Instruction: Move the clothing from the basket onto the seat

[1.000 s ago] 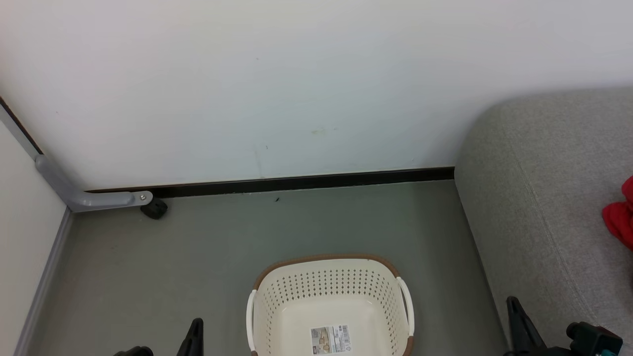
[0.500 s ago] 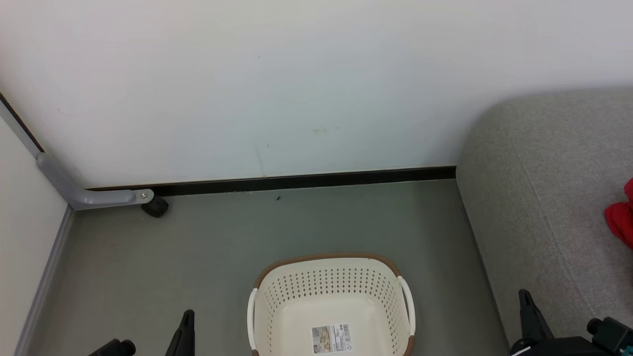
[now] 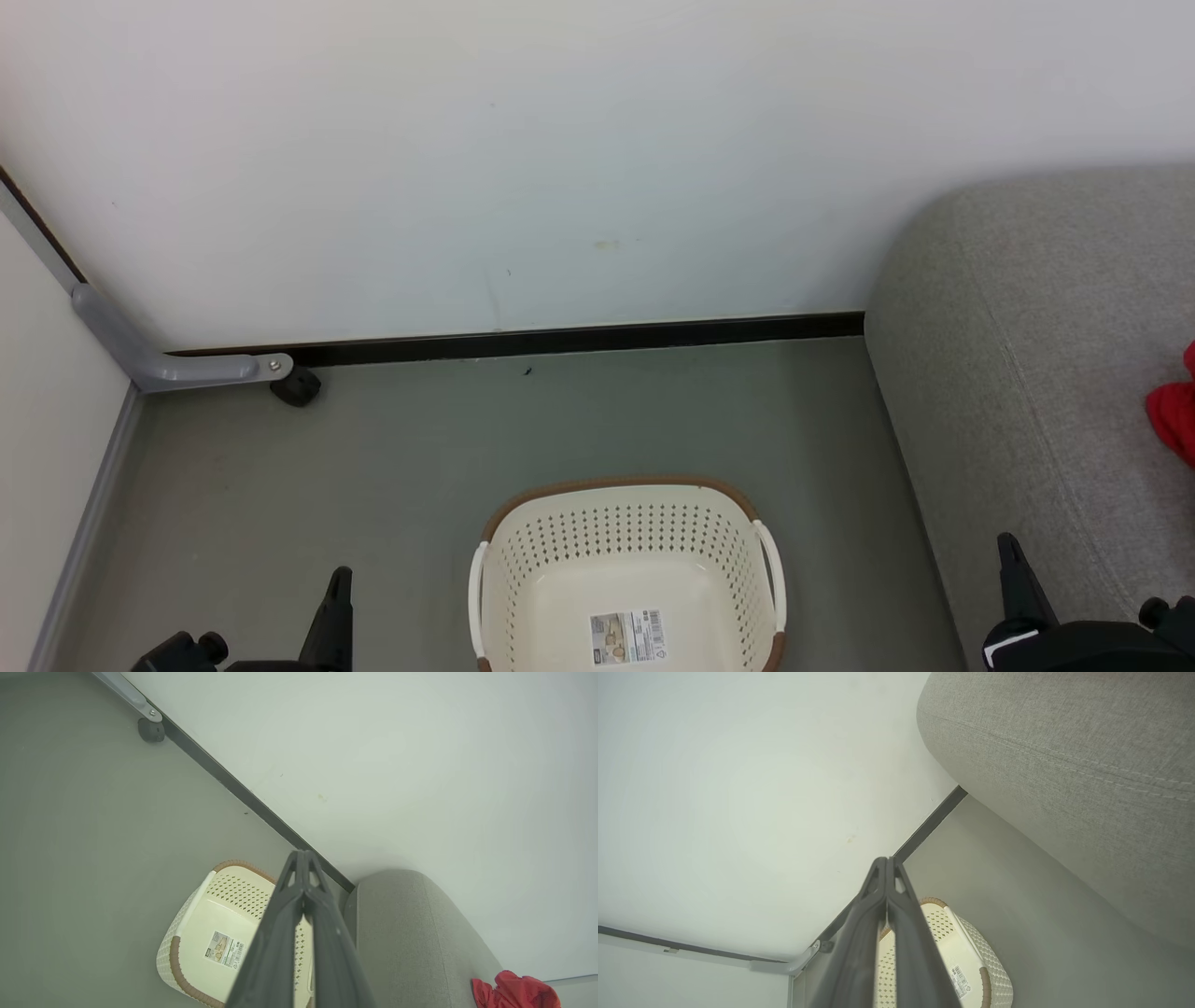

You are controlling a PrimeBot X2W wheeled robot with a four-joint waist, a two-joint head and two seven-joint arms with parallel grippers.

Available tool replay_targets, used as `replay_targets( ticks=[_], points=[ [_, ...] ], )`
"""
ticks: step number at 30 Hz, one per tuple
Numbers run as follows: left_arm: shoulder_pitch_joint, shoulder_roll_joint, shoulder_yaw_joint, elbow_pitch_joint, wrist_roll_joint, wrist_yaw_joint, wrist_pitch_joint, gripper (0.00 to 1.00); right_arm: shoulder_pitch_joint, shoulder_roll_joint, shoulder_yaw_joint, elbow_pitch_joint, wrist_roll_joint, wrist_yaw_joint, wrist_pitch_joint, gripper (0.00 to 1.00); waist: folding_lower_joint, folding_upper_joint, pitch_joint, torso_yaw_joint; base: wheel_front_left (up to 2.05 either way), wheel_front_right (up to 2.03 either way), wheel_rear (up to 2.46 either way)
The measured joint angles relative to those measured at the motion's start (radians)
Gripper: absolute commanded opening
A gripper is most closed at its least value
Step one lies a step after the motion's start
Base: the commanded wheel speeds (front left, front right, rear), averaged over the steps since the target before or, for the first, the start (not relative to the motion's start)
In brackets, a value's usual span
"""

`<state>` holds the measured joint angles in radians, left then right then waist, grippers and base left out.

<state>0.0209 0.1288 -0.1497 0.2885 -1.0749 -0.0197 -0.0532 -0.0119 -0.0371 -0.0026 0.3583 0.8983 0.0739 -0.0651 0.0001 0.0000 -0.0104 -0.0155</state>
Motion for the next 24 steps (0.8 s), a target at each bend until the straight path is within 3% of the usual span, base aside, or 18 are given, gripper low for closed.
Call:
replay_targets(
  ticks=[24],
  points=[
    [-0.041, -0.041, 0.119, 0.005, -0.259, -0.052, 0.086, 0.00, -0.034, 0.000, -0.068, -0.028, 0.353, 0.023, 0.090, 0.00, 0.0000, 0.0000, 0.006, 0.008, 0.00, 0.00, 0.00]
  ],
)
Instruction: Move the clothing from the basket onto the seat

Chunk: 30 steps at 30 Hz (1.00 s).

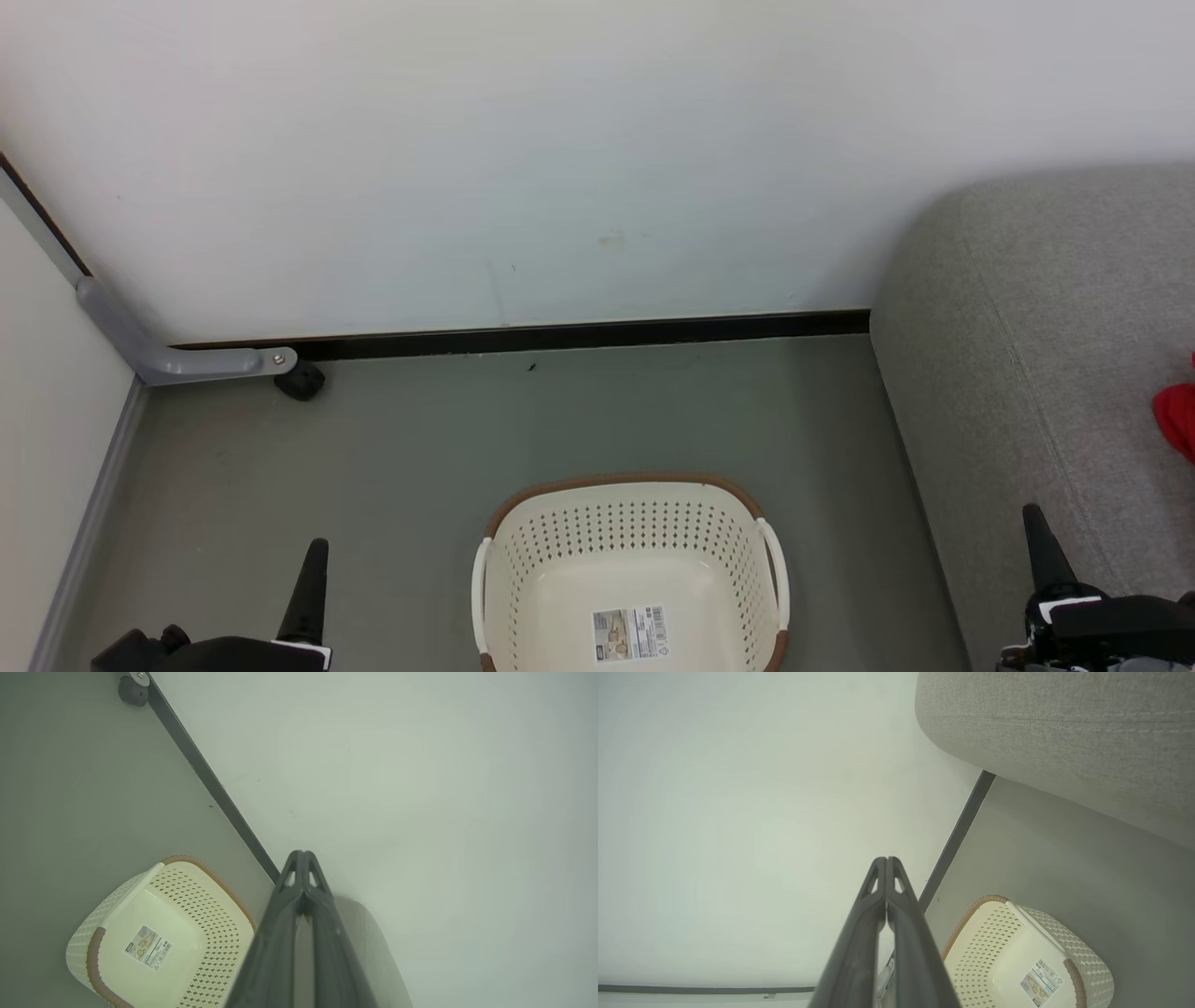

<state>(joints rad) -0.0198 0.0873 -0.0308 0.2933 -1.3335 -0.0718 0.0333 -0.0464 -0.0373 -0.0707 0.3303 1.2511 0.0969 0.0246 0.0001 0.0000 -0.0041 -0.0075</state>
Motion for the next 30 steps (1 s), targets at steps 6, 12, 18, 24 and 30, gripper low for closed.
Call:
replay_targets(
  ticks=[6, 12, 18, 24, 30],
  points=[
    [-0.019, -0.012, 0.029, 0.002, -0.063, -0.009, 0.019, 0.00, -0.008, 0.000, -0.015, -0.005, 0.086, 0.002, 0.020, 0.00, 0.0000, 0.0000, 0.001, 0.002, 0.00, 0.00, 0.00],
    [-0.024, -0.022, 0.058, 0.003, -0.125, -0.026, 0.038, 0.00, -0.013, 0.000, -0.032, -0.012, 0.168, 0.009, 0.040, 0.00, 0.0000, 0.0000, 0.003, 0.004, 0.00, 0.00, 0.00],
    [-0.039, -0.032, 0.087, 0.004, -0.188, -0.036, 0.058, 0.00, -0.025, 0.000, -0.048, -0.018, 0.255, 0.015, 0.065, 0.00, 0.0000, 0.0000, 0.004, 0.006, 0.00, 0.00, 0.00],
    [-0.044, -0.042, 0.111, 0.005, -0.243, -0.044, 0.074, 0.00, -0.028, 0.000, -0.062, -0.023, 0.326, 0.019, 0.081, 0.00, 0.0000, 0.0000, 0.006, 0.007, 0.00, 0.00, 0.00],
    [-0.054, -0.044, 0.117, 0.006, -0.266, -0.052, 0.080, 0.00, -0.032, 0.000, -0.066, -0.025, 0.343, 0.019, 0.088, 0.00, 0.0000, 0.0000, 0.006, 0.007, 0.00, 0.00, 0.00]
  ],
)
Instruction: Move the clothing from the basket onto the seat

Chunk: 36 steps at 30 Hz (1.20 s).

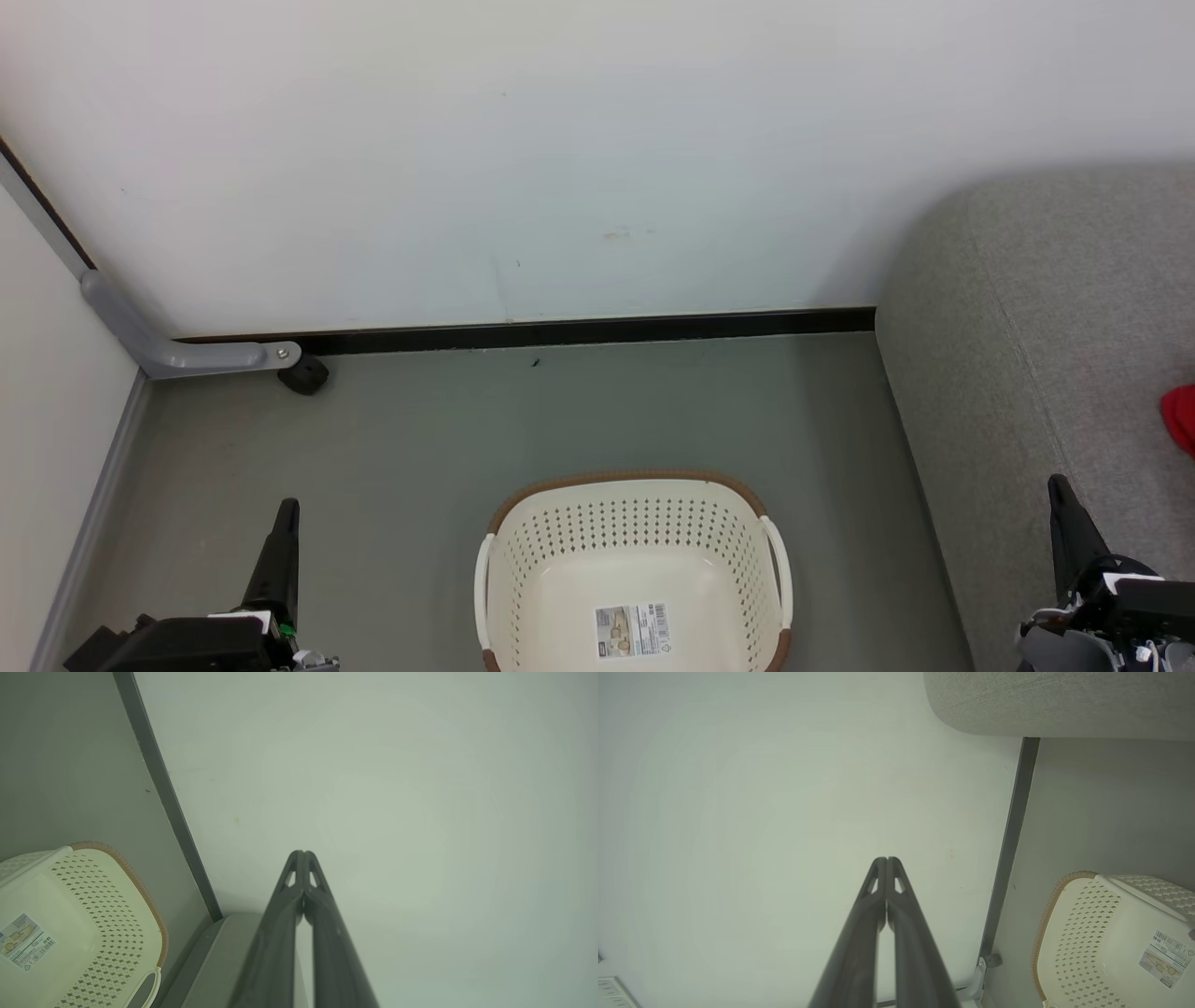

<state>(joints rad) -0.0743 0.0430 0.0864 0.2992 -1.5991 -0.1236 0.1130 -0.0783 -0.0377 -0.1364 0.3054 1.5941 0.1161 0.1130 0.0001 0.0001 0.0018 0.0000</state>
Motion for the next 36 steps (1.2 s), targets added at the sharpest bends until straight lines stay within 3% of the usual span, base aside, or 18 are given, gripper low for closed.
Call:
replay_targets(
  ticks=[36],
  points=[
    [0.000, -0.001, 0.000, 0.000, 0.000, 0.000, 0.000, 0.00, 0.000, 0.000, 0.000, -0.001, 0.000, 0.000, 0.000, 0.00, 0.0000, 0.0000, 0.000, 0.000, 0.00, 0.00, 0.00]
  ],
)
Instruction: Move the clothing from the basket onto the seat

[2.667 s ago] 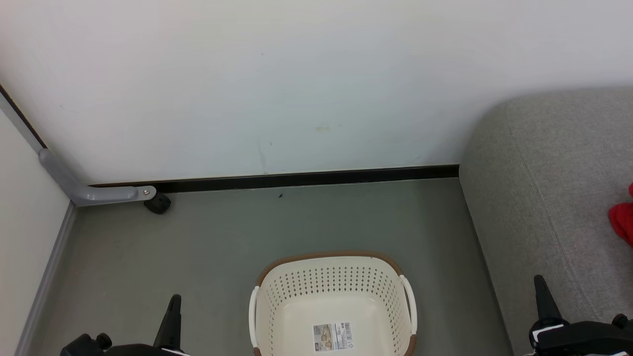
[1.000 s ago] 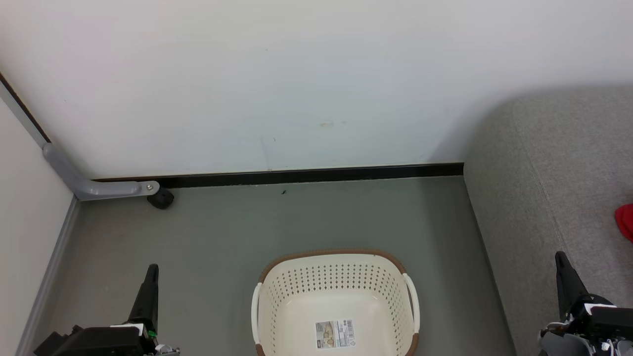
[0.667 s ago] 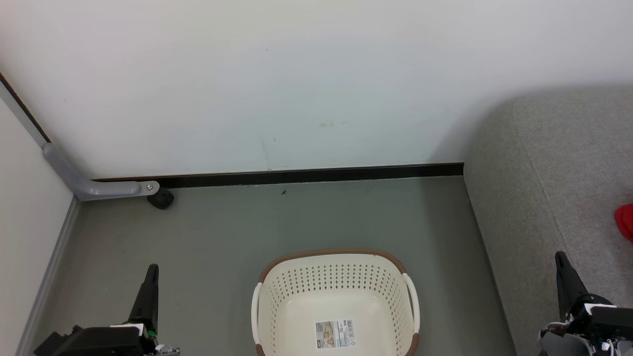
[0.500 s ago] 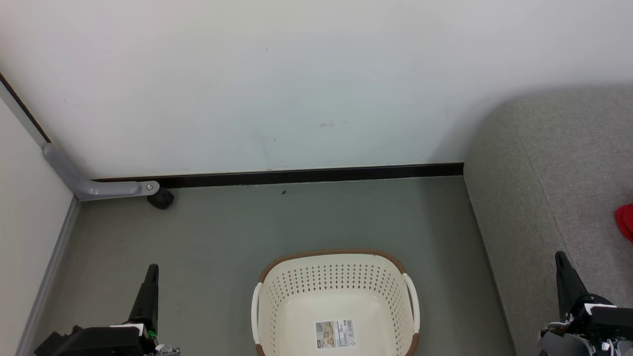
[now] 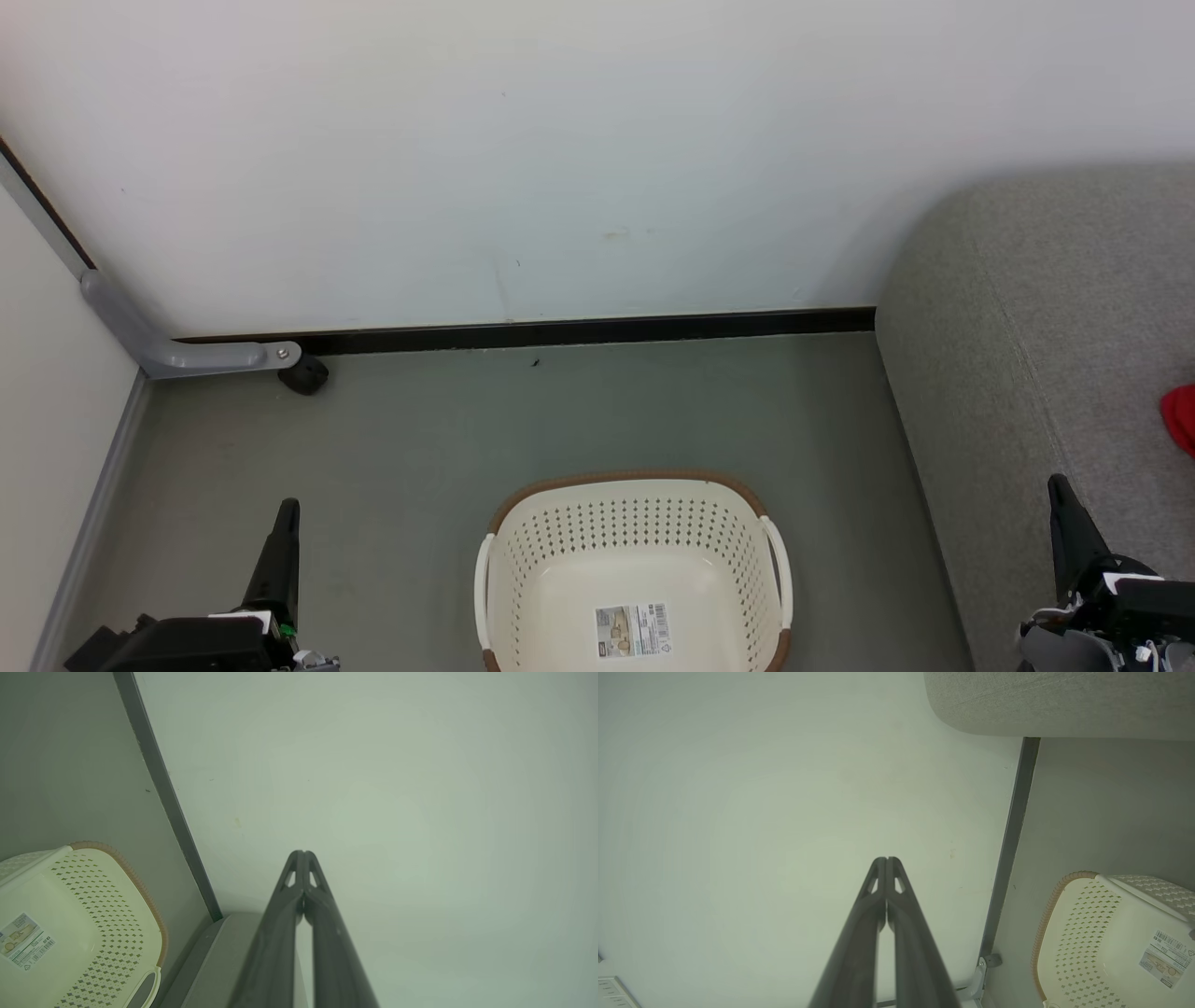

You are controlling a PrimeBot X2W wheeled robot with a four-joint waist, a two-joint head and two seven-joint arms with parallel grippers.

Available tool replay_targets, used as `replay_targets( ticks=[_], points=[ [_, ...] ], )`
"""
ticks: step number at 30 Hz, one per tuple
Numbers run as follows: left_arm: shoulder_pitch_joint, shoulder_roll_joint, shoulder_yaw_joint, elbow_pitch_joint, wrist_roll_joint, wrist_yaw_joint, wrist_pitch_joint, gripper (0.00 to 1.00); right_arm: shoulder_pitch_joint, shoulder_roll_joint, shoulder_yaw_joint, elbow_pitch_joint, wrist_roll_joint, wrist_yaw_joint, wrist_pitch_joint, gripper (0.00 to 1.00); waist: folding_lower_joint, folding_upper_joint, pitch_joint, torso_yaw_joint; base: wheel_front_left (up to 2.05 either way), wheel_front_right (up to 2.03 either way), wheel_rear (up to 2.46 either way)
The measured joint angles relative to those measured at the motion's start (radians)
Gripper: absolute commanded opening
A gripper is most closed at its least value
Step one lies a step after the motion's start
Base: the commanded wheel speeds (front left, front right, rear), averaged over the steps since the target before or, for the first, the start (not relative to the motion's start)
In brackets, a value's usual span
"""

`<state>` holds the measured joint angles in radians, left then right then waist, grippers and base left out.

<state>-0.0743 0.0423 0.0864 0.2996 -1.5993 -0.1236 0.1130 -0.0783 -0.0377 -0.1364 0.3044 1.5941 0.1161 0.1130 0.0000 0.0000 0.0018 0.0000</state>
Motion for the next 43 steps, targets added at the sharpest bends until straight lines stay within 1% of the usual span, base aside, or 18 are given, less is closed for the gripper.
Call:
replay_targets(
  ticks=[43],
  points=[
    [0.000, 0.000, 0.000, 0.000, 0.000, 0.000, 0.000, 0.00, 0.000, 0.000, 0.000, 0.000, 0.000, 0.000, 0.000, 0.00, 0.0000, 0.0000, 0.000, 0.000, 0.00, 0.00, 0.00]
  ],
)
